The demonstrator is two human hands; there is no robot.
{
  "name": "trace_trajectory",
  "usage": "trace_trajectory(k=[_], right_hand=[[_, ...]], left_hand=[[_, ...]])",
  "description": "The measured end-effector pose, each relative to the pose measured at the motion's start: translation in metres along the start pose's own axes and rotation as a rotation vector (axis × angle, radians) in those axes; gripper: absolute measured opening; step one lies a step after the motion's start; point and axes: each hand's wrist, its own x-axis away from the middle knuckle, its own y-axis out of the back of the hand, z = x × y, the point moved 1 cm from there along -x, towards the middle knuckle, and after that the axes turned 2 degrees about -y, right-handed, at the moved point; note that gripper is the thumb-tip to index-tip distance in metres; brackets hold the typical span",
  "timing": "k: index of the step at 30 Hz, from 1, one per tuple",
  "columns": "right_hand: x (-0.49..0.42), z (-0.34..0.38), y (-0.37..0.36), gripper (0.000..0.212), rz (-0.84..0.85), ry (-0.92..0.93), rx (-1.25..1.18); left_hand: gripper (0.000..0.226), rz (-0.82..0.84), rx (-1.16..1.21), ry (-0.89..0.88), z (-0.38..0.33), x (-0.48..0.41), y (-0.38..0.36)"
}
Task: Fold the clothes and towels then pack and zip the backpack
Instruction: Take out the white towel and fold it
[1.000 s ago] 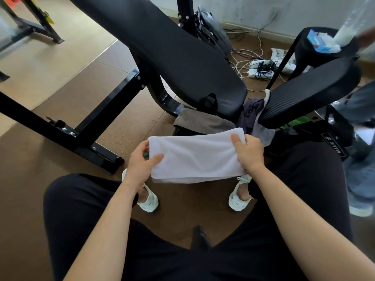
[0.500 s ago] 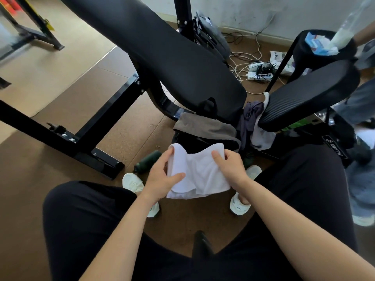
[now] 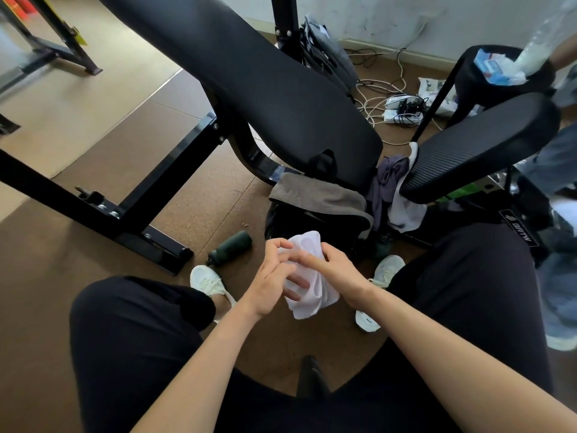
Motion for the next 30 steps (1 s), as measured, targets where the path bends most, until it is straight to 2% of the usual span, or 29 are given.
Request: trace_trajectory(k=[4, 6, 9, 13, 14, 16, 18, 20, 22, 25, 30], right_hand=[[0.0, -0.001, 0.0, 0.033, 0.0, 0.046, 0.057], [0.0, -0.001, 0.002, 0.028, -0.006, 0.056, -0.025], [0.0, 0.003, 0.007, 0.026, -0.03, 0.041, -0.133], [0.002, 0.015, 0.018, 0.034, 0.125, -0.097, -0.536], [0.003, 0.018, 0.021, 0.036, 0.169, -0.122, -0.638], [0.002, 0.021, 0.025, 0.037, 0.194, -0.128, -0.713], [0.0, 0.019, 0.024, 0.034, 0.118, -0.128, -0.639], [-0.002, 0.013, 0.021, 0.031, 0.006, -0.136, -0.543], [-0.003, 0.008, 0.019, 0.027, -0.056, -0.129, -0.498], [-0.005, 0.005, 0.018, 0.026, -0.103, -0.093, -0.417], [-0.003, 0.004, 0.018, 0.024, -0.205, -0.117, -0.343]], left_hand=[[0.034, -0.003, 0.032, -0.006, -0.005, 0.001, -0.002], [0.029, -0.113, 0.068, -0.014, -0.005, -0.001, 0.001], [0.019, -0.374, 0.034, -0.012, -0.001, -0.006, 0.015], [0.015, -0.526, 0.018, 0.115, 0.009, -0.011, 0.027], [0.012, -0.517, 0.082, 0.17, 0.011, -0.011, 0.028], [0.037, -0.417, 0.257, 0.26, 0.014, -0.01, 0.027], [0.061, -0.251, 0.402, 0.31, 0.016, -0.01, 0.025], [0.062, -0.148, 0.436, 0.328, 0.016, -0.009, 0.019], [0.063, -0.16, 0.357, 0.36, 0.017, -0.01, 0.013], [0.091, -0.175, 0.086, 0.324, 0.023, -0.014, 0.012], [0.073, -0.317, -0.235, 0.225, 0.03, -0.016, 0.015]])
